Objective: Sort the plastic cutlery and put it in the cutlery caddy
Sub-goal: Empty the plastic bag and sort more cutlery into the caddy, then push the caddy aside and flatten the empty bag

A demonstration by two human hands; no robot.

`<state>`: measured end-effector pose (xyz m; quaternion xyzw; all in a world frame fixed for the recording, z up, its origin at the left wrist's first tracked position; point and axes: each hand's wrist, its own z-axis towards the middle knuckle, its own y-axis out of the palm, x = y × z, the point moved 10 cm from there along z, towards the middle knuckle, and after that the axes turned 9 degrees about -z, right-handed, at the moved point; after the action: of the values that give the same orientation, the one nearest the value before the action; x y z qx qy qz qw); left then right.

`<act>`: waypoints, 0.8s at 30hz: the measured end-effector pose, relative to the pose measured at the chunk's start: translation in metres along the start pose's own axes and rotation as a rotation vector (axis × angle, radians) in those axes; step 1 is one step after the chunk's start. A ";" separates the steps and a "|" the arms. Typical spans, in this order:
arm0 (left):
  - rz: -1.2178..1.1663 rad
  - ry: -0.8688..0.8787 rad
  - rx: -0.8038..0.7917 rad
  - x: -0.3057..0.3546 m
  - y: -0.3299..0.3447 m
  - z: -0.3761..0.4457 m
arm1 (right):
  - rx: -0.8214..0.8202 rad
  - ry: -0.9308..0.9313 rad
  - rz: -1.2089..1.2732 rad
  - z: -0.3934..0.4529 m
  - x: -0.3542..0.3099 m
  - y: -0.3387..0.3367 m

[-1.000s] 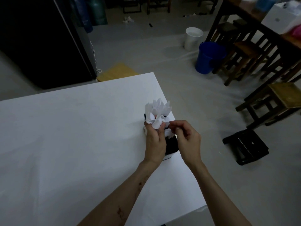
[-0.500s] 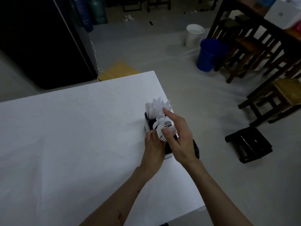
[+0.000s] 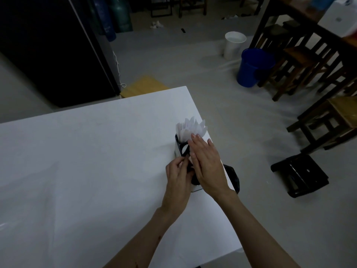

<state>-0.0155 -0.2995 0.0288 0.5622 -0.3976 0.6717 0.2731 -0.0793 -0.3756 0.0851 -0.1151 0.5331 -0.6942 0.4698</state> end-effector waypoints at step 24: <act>-0.476 -0.604 -0.076 -0.064 -0.018 0.100 | -0.113 0.752 0.174 -0.070 0.044 0.040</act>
<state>0.0676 -0.3690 -0.0239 0.8009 -0.3431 0.3785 0.3123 -0.1281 -0.3654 0.0079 0.1675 0.7133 -0.6149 0.2916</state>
